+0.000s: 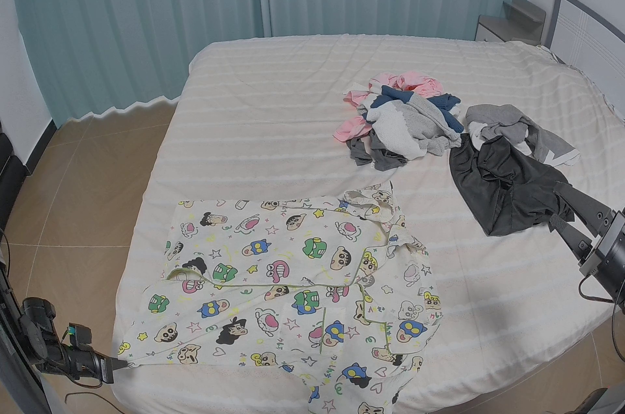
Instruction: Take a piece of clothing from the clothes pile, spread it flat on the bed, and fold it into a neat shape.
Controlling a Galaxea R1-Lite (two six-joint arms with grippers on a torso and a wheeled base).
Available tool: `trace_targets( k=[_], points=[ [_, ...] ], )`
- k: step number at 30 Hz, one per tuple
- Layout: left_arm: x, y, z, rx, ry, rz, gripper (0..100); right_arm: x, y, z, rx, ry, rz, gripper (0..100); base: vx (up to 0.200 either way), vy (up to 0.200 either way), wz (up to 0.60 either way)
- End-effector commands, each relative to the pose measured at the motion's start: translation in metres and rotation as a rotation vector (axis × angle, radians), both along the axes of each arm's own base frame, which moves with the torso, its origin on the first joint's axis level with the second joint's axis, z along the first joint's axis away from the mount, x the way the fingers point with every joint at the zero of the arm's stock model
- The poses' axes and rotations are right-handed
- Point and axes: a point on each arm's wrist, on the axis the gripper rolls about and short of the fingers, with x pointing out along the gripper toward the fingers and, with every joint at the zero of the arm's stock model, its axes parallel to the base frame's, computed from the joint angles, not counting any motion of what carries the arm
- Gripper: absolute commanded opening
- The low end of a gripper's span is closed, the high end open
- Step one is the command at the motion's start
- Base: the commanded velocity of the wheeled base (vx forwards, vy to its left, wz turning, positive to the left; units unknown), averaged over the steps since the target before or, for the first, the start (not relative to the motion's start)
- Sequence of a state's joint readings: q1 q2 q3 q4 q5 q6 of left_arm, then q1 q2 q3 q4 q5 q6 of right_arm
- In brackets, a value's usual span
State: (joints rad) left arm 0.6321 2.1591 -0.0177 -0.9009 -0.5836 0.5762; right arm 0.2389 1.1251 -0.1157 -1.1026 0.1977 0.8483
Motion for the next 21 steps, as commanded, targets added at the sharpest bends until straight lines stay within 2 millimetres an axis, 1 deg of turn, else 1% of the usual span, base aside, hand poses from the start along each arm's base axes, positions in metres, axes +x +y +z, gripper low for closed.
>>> trace_targets(
  k=[1,16,17,21],
  points=[
    [-0.0089,0.0040,-0.0101,-0.034,0.054,0.035,0,-0.0002,0.0000,-0.0001,0.000,0.000,0.001,100,0.000,0.000,0.00],
    [-0.0143,0.0050,-0.0152,-0.049,0.083,0.039,0,-0.0005,-0.0001,0.0001,0.000,-0.002,0.001,100,0.000,0.000,0.00],
    [-0.0144,0.0059,-0.0153,-0.048,0.082,0.043,100,-0.0005,-0.0001,0.0001,0.000,-0.002,0.001,100,0.000,0.000,0.00],
    [-0.0156,0.0063,-0.0161,-0.061,0.085,0.053,100,-0.0006,0.0001,-0.0004,0.000,0.001,0.002,100,0.000,0.000,0.00]
  ],
)
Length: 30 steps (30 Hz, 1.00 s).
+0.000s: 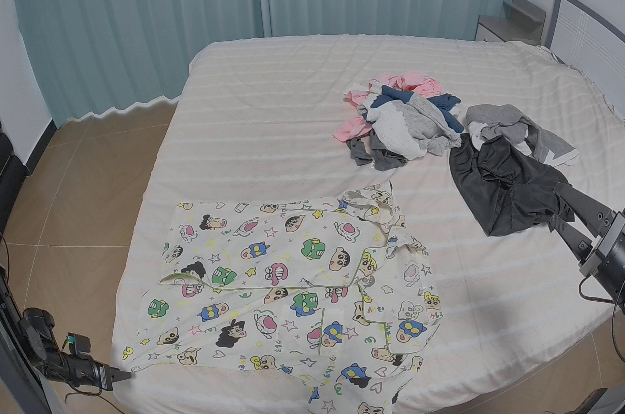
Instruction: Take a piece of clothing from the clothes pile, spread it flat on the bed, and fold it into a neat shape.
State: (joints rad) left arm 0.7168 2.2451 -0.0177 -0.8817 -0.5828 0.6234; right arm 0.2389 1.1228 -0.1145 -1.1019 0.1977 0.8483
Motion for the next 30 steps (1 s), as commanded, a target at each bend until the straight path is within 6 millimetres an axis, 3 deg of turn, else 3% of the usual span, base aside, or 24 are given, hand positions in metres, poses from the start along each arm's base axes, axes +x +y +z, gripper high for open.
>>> trace_targets(
  k=[1,9,14,17,25,30],
  points=[
    [-0.004,-0.002,-0.002,-0.027,0.014,0.005,100,0.000,0.000,-0.001,-0.001,0.004,0.004,100,0.000,0.000,0.00],
    [-0.011,-0.001,0.001,-0.240,-0.103,0.047,100,0.002,0.002,-0.011,-0.013,0.059,0.030,100,0.000,0.000,0.00],
    [-0.008,0.002,0.017,-0.326,-0.198,0.103,100,0.008,0.005,-0.013,0.005,0.094,0.051,100,0.000,0.000,0.00],
    [-0.007,0.005,0.031,-0.348,-0.242,0.151,100,0.023,0.010,-0.013,-0.003,0.128,0.054,100,0.000,0.000,0.00],
    [0.008,0.019,0.070,-0.492,-0.317,0.354,100,0.097,0.030,-0.017,-0.029,0.295,0.030,100,0.000,0.000,0.00],
    [0.013,0.025,0.079,-0.531,-0.327,0.404,100,0.120,0.039,-0.021,-0.045,0.355,0.033,100,0.000,0.000,0.00]
  ],
)
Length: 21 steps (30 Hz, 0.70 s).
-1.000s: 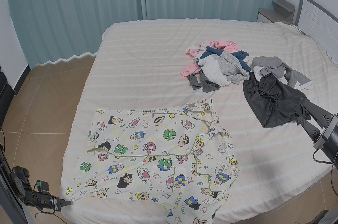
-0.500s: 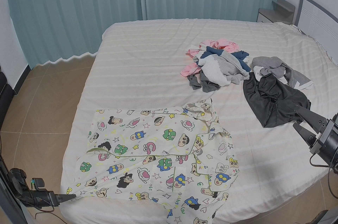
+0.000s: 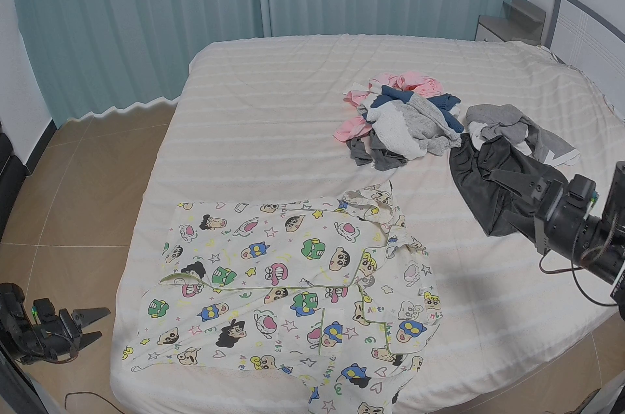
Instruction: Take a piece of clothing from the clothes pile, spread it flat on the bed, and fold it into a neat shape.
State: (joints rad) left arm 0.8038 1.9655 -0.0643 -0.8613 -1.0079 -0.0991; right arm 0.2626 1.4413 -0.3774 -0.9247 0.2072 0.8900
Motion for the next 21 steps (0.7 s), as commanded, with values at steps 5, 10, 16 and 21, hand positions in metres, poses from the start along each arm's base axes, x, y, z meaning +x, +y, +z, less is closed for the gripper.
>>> trace_targets(
  k=[5,10,16,21],
  points=[
    [0.008,0.008,0.026,0.011,-0.078,0.050,100,0.061,0.033,-0.031,-0.047,0.170,0.046,100,0.000,0.000,0.00],
    [0.008,0.008,0.025,0.007,-0.074,0.050,100,0.088,0.042,-0.053,-0.061,0.226,0.045,100,0.040,0.000,0.00],
    [0.008,0.008,0.024,0.004,-0.071,0.048,100,0.112,0.051,-0.070,-0.069,0.256,0.049,100,0.200,0.000,0.00],
    [0.007,0.008,0.023,0.000,-0.068,0.048,100,0.128,0.061,-0.088,-0.080,0.283,0.061,100,0.200,0.000,0.00]
  ],
)
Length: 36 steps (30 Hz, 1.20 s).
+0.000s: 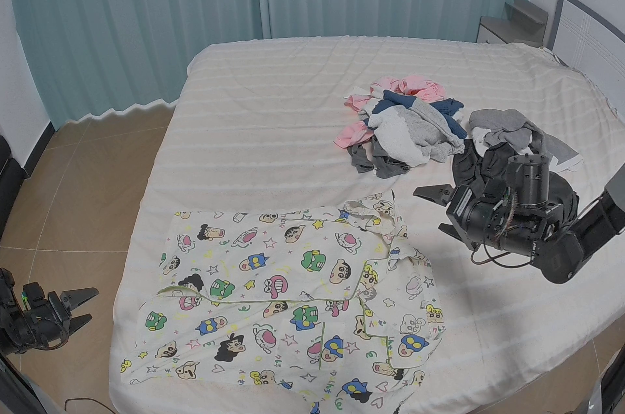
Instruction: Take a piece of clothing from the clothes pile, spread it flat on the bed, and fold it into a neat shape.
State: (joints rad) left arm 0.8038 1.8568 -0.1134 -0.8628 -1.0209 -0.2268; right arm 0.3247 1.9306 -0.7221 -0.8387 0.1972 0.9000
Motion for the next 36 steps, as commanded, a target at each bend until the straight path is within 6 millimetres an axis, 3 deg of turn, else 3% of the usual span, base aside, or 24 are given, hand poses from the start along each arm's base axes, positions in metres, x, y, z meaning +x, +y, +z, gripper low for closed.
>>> trace_targets(
  k=[1,5,13,24,36],
  points=[
    [0.000,0.000,-0.001,-0.002,0.003,0.000,100,0.024,0.013,-0.032,-0.020,0.061,0.015,100,0.000,0.000,0.00],
    [-0.001,0.000,-0.002,-0.005,0.004,0.002,100,0.038,0.021,-0.040,-0.022,0.059,0.020,100,0.000,0.000,0.00],
    [-0.001,0.000,-0.002,-0.005,0.006,0.001,100,0.034,0.041,-0.062,-0.053,0.142,0.055,100,0.000,0.000,0.00],
    [-0.001,0.000,-0.006,-0.017,0.019,-0.002,100,0.042,0.046,-0.080,-0.049,0.184,0.005,100,0.000,0.000,0.00],
    [-0.001,0.000,-0.006,-0.020,0.021,0.000,100,0.076,0.066,-0.089,-0.053,0.146,-0.009,100,0.000,0.000,0.00]
  ],
)
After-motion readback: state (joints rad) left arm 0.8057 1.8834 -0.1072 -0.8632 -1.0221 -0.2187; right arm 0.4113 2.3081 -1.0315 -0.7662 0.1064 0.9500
